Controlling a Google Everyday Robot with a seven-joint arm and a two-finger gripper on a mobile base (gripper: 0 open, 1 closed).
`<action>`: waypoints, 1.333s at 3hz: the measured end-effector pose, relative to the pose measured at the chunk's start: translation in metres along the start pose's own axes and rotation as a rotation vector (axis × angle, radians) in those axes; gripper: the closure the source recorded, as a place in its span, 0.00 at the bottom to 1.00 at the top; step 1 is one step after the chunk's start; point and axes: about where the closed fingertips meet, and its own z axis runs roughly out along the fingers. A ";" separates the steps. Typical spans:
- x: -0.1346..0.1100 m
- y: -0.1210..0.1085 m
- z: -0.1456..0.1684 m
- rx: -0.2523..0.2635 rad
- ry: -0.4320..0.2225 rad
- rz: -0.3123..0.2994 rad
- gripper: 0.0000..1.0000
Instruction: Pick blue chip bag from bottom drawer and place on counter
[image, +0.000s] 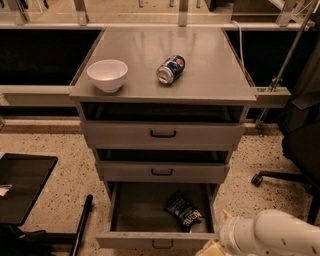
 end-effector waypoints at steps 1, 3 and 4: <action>0.083 0.007 0.022 0.047 0.177 0.088 0.00; 0.078 -0.022 0.140 0.072 0.226 -0.017 0.00; 0.045 -0.041 0.168 0.083 0.164 -0.054 0.00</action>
Offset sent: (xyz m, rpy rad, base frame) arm 0.1253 0.0089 -0.1701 -0.3438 -0.0294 -0.0483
